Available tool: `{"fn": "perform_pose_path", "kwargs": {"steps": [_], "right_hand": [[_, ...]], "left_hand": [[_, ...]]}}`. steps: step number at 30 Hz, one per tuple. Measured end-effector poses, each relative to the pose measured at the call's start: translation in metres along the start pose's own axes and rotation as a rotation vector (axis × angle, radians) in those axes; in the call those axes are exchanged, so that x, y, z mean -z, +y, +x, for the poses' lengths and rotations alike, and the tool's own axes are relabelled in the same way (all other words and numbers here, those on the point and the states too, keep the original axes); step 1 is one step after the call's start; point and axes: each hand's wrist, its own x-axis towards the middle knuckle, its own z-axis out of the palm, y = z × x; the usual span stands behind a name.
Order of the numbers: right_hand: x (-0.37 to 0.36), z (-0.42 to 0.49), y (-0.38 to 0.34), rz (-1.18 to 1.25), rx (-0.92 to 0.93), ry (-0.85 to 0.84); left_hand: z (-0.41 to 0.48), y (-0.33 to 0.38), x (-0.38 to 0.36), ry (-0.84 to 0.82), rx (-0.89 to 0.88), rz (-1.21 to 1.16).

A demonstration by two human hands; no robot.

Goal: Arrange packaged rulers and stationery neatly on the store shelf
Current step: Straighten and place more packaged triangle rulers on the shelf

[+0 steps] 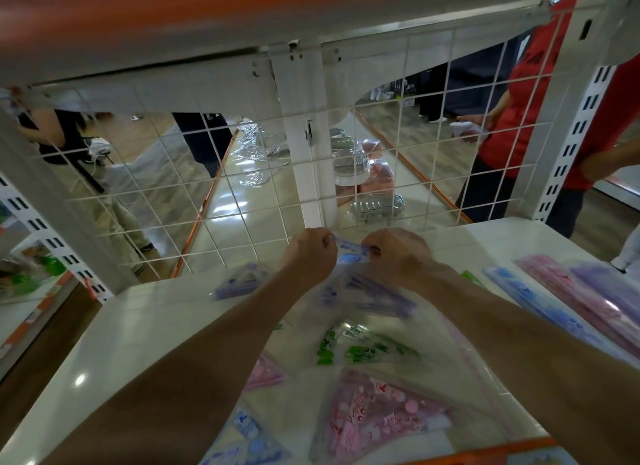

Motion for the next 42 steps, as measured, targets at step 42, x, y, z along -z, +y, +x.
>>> {"fn": "perform_pose_path", "kwargs": {"steps": [42], "right_hand": [[0.014,0.006,0.021,-0.041,0.007,-0.099]], "left_hand": [[0.031,-0.010,0.004,-0.237,0.129,0.199]]}}
